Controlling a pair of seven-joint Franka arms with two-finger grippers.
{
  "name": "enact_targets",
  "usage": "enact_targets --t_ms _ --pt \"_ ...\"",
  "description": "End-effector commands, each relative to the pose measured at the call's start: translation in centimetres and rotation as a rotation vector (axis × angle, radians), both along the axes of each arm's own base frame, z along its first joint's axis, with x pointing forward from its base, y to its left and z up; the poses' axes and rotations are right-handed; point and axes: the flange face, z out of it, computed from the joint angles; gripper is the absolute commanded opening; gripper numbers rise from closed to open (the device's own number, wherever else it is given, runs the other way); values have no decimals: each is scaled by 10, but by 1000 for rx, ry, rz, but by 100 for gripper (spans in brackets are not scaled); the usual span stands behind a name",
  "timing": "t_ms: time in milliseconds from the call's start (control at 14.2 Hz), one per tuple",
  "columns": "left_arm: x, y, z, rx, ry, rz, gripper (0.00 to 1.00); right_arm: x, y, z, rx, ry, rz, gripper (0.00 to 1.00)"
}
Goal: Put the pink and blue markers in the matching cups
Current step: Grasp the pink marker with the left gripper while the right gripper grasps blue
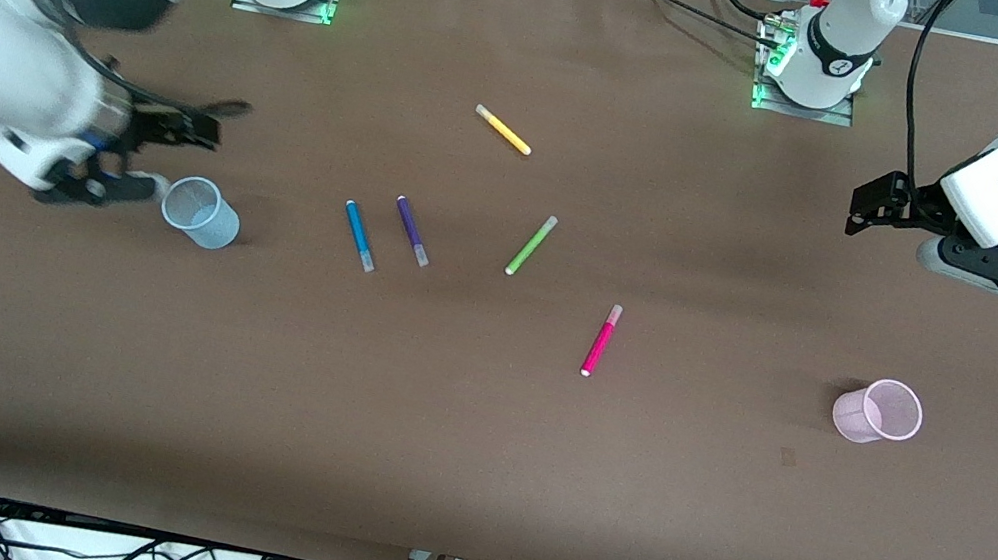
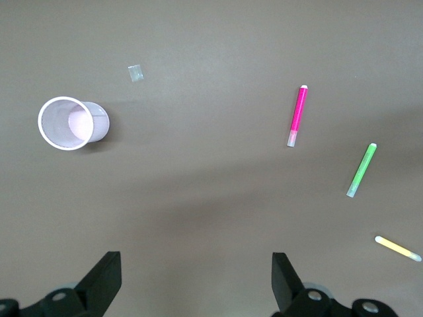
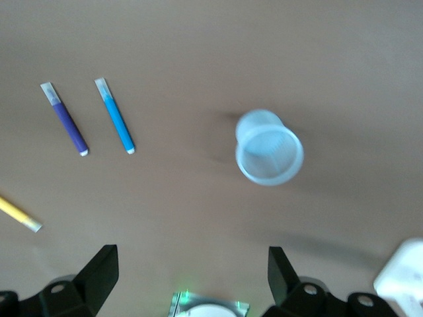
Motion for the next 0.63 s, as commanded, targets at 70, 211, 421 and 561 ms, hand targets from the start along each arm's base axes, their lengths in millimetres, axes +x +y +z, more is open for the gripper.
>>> enact_targets --t_ms 70,211,421,561 --pt "25 -17 -30 -6 -19 -13 100 14 50 -73 0 1 71 100" --pt "39 -53 -65 -9 -17 2 100 12 78 -118 -11 17 111 100" --pt "52 -133 -136 -18 -28 32 100 0 108 -170 -9 -10 156 100" --pt "48 -178 -190 33 -5 49 100 -7 117 -199 -9 -28 169 100"
